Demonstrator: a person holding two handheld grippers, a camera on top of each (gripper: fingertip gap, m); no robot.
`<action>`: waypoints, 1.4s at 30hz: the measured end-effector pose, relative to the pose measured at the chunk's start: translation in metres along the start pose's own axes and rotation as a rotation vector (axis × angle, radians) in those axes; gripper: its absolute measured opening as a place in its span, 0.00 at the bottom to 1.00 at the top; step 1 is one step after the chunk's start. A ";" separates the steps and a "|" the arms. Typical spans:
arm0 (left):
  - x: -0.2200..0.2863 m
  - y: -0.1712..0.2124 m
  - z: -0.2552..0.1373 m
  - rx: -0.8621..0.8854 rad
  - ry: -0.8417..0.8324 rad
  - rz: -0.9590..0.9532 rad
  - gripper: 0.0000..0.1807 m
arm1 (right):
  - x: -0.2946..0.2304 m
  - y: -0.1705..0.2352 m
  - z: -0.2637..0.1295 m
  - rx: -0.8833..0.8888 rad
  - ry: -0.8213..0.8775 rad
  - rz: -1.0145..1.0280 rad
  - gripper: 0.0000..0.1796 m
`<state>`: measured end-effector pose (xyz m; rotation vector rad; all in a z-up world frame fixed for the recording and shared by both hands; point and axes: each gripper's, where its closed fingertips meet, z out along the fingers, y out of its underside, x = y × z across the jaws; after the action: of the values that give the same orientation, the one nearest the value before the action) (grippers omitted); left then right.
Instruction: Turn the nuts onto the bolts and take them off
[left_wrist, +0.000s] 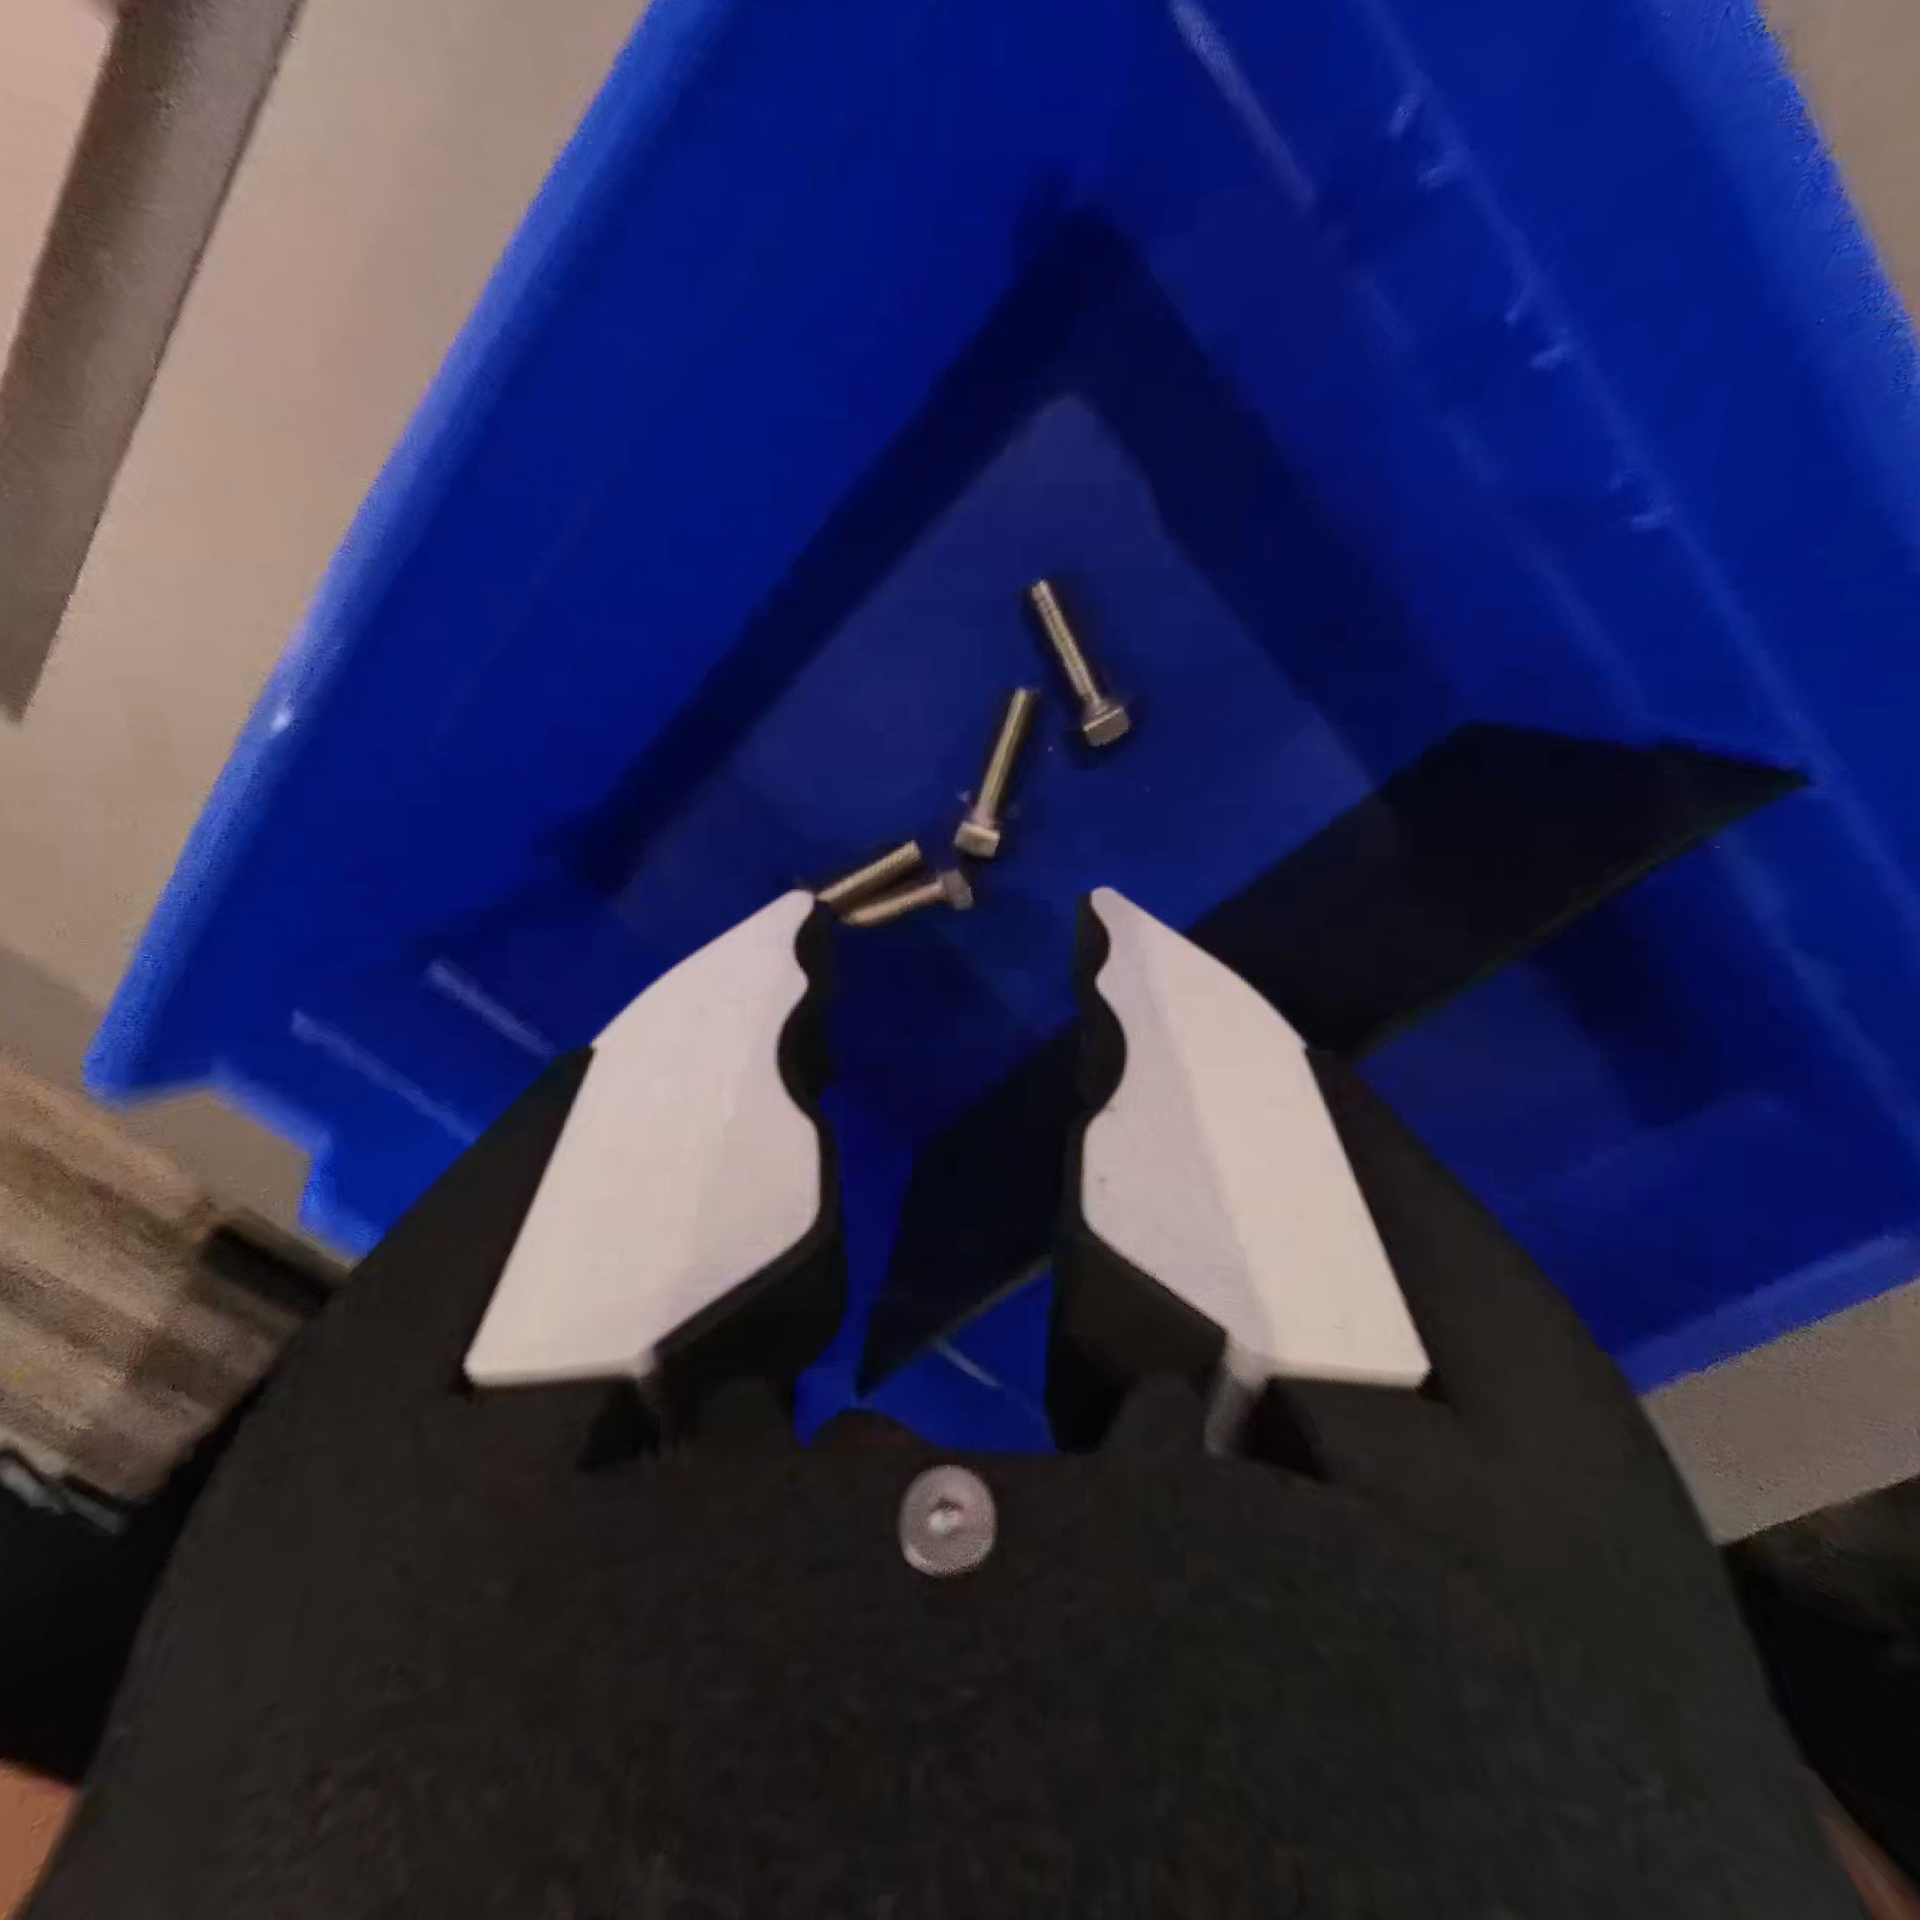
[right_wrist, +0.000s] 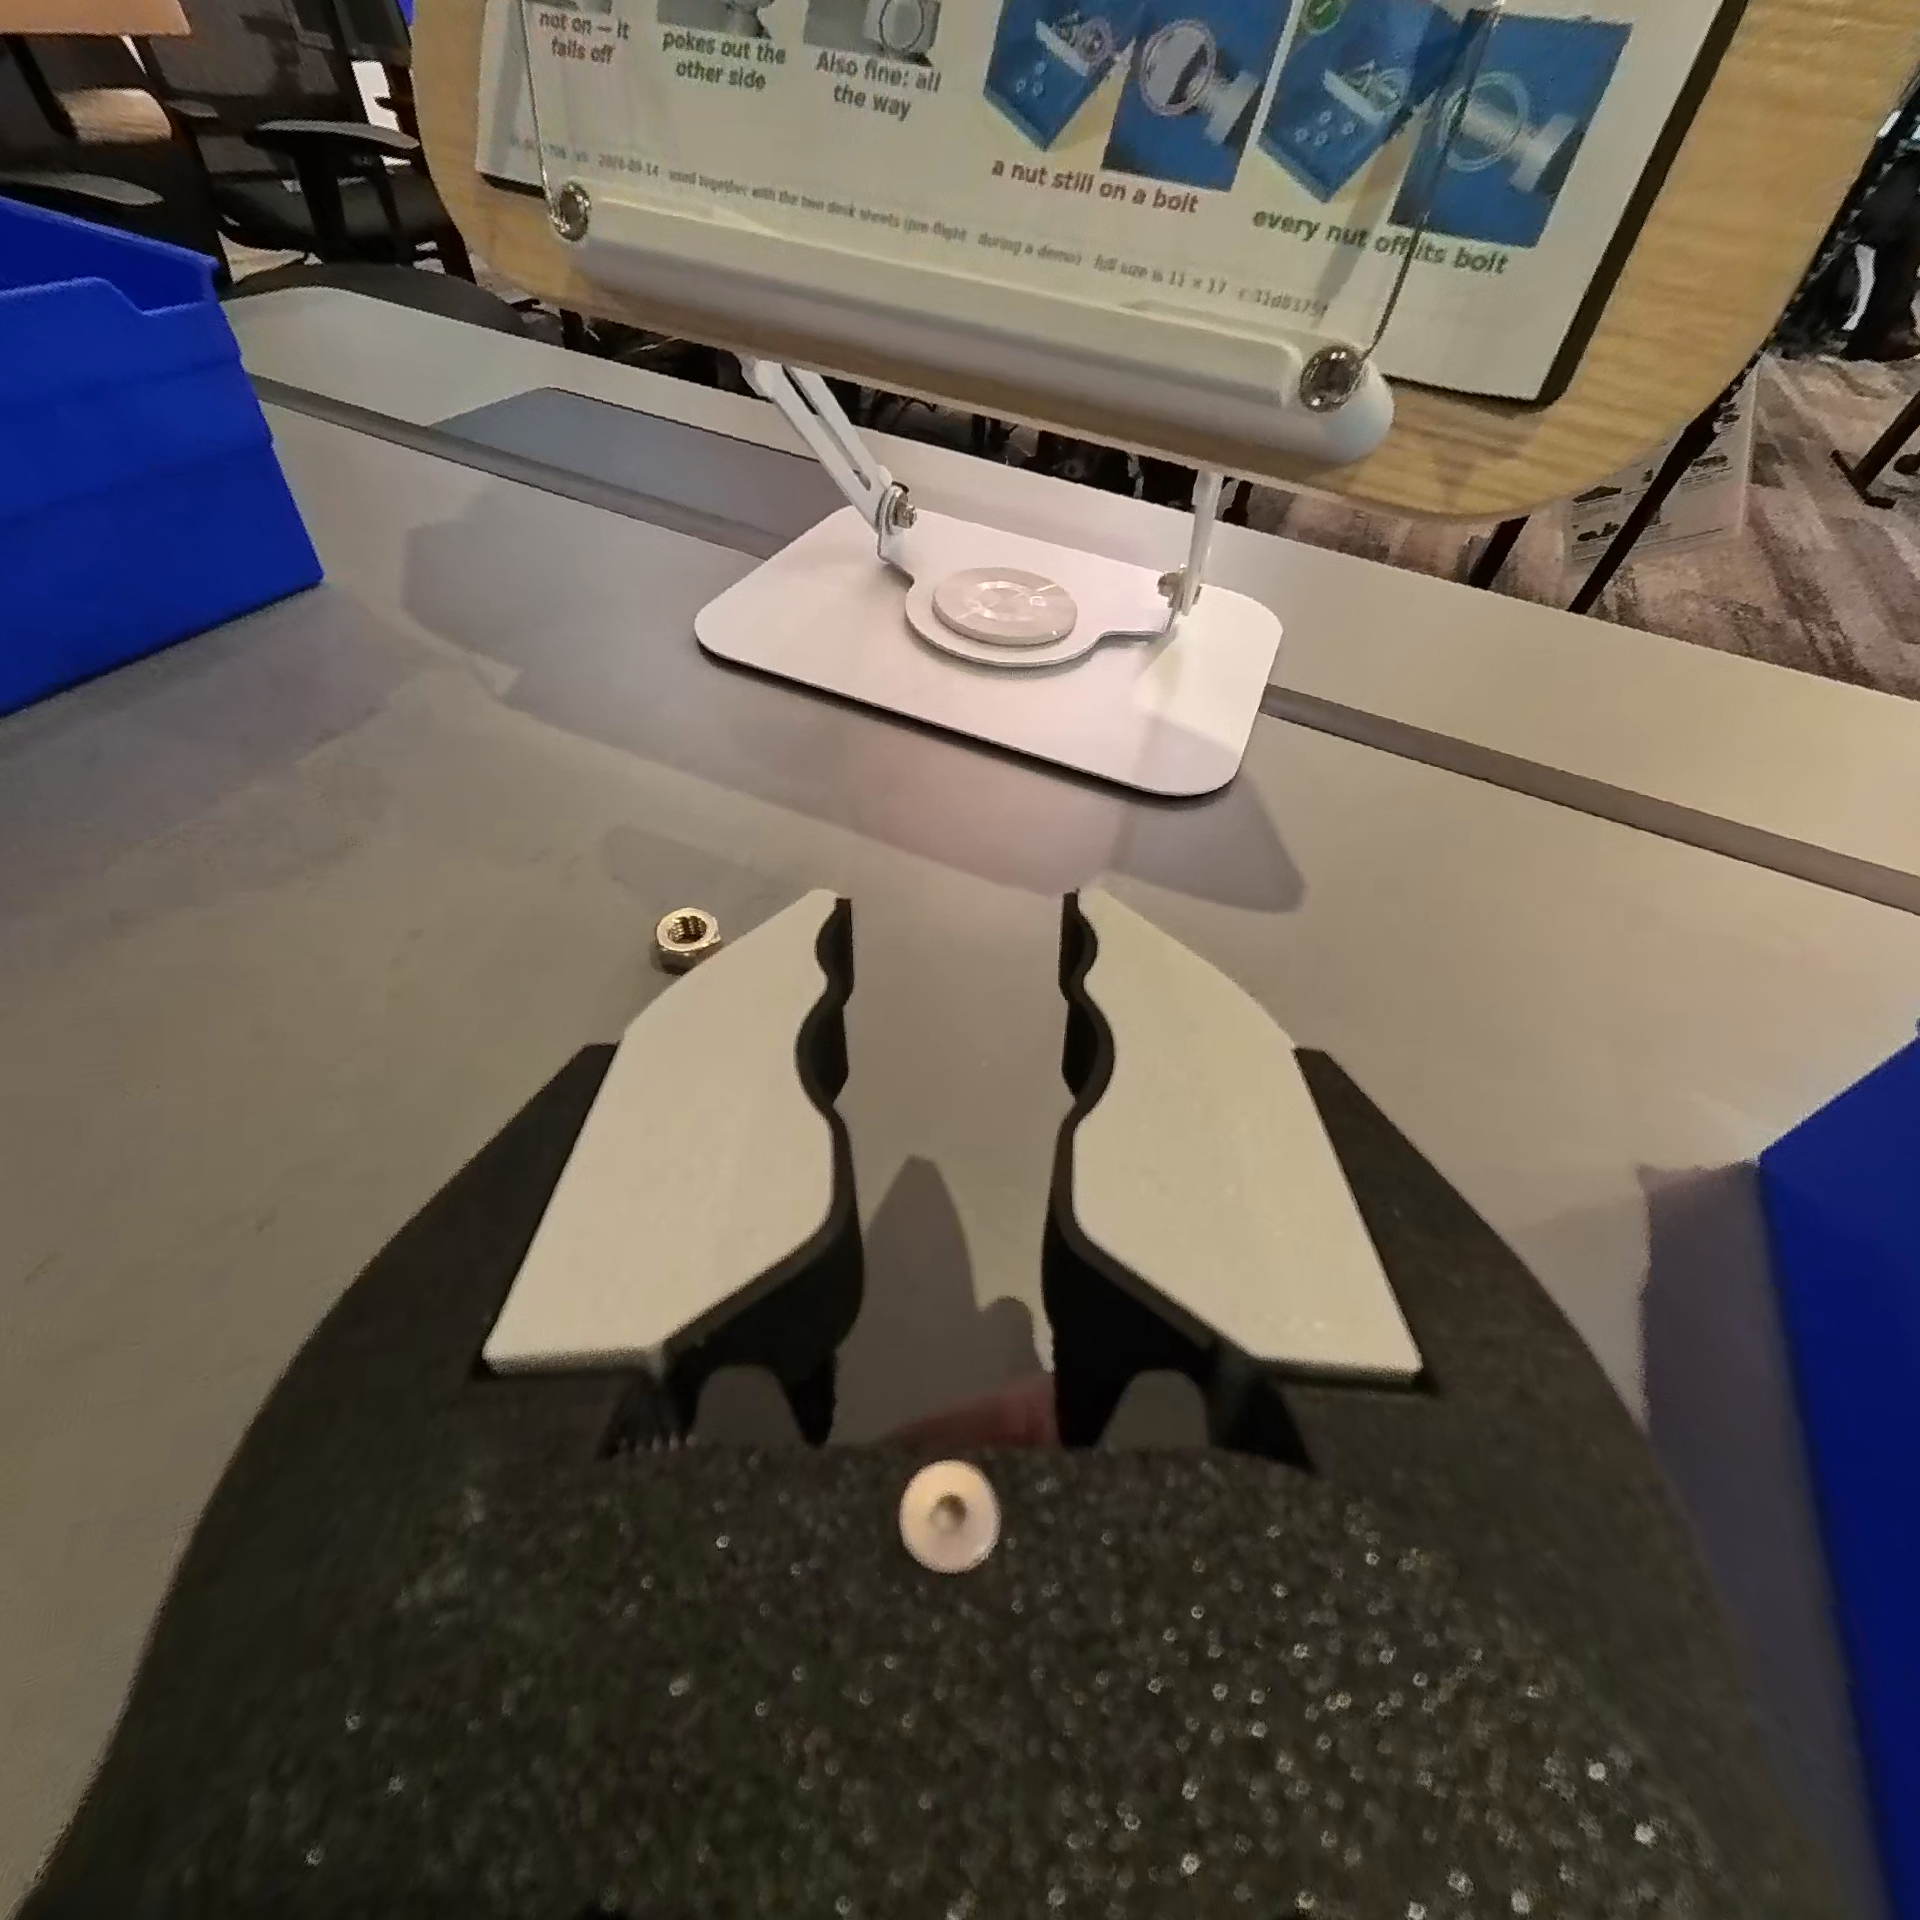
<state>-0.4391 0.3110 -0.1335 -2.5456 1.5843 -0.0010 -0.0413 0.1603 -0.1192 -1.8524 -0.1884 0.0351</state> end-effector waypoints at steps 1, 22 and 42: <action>0.001 -0.003 0.007 -0.015 0.022 0.052 0.25 | 0.000 0.000 0.000 -0.001 -0.001 -0.001 0.21; 0.032 -0.013 0.044 -0.176 0.090 -0.180 0.21 | 0.000 0.000 0.000 0.003 -0.018 0.018 0.21; 0.026 -0.016 0.035 -0.028 0.066 -0.109 0.00 | -0.016 0.003 0.001 -0.027 -0.015 -0.133 0.21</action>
<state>-0.4103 0.2986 -0.1686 -2.6762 1.4752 -0.0761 -0.0570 0.1583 -0.1239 -1.8628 -0.3235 -0.0456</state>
